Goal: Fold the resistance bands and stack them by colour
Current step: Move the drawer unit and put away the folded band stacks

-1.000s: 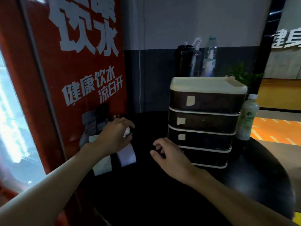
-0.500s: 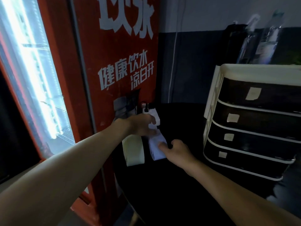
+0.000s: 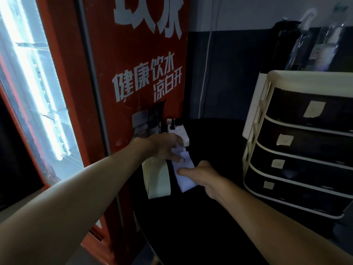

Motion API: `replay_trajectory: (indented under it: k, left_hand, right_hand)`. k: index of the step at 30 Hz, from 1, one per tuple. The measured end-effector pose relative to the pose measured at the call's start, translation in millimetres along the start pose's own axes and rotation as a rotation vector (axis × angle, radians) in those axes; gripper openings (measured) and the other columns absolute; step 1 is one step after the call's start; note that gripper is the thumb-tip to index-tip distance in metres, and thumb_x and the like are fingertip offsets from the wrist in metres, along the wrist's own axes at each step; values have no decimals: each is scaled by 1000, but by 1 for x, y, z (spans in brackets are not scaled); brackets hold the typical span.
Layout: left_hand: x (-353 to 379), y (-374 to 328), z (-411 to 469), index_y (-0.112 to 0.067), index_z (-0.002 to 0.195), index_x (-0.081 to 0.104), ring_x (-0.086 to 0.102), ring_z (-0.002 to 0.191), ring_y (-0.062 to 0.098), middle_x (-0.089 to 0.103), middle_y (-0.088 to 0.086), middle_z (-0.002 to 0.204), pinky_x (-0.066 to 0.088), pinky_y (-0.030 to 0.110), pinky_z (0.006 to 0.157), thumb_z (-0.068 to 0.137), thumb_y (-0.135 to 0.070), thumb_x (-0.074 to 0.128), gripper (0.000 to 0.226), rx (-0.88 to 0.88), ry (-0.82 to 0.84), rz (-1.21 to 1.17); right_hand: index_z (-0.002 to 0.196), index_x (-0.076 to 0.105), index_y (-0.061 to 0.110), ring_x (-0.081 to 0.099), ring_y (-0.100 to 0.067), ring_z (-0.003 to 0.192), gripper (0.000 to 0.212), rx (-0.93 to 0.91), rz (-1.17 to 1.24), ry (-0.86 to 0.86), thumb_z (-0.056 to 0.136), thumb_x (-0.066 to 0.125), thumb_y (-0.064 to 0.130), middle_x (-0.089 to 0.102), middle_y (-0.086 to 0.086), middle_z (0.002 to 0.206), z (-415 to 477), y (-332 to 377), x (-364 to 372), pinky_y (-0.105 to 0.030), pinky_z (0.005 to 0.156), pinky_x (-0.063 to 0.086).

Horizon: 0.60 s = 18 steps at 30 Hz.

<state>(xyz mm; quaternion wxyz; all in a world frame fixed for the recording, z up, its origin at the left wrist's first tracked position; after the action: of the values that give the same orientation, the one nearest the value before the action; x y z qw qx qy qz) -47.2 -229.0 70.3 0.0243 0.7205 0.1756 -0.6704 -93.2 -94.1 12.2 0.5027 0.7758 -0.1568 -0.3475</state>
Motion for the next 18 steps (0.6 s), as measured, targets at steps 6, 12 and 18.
replay_trajectory:
  k: [6, 12, 18]
  left_hand:
    - [-7, 5, -14, -18, 141, 47, 55, 121, 22, 54, 3, 137, 45, 32, 95, 85, -47, 72, 68, -22, -21, -57]
    - [-13, 4, -27, -19, 128, 52, 52, 126, 27, 53, 2, 132, 44, 35, 99, 86, -47, 72, 54, -12, -16, -23]
    - [-2, -40, -39, -23, 152, 31, 33, 139, 17, 31, -4, 154, 33, 32, 110, 75, -55, 78, 95, 225, -84, 6]
  right_hand:
    - [129, 53, 3, 56, -30, 115, 55, -56, 0, -31, 83, 75, 24, 55, -9, 124, 4, 2, 6, -43, 96, 49]
    - [98, 63, 10, 59, -23, 89, 20, -136, -65, -11, 81, 73, 12, 59, -5, 96, -4, 9, -4, -36, 75, 47]
    - [86, 41, 16, 44, -16, 71, 35, -253, -416, 53, 72, 73, 9, 44, -3, 82, -52, -5, -76, -28, 59, 30]
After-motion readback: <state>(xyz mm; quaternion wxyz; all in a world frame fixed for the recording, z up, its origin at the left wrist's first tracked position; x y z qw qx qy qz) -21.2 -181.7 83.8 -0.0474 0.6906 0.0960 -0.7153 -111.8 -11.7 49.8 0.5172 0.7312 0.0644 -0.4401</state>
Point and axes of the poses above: each hand's wrist, its own z-axis towards the middle knuckle, its own x-axis out of the palm, y = z × x, the point moved 5 cm from there along z, towards the middle knuckle
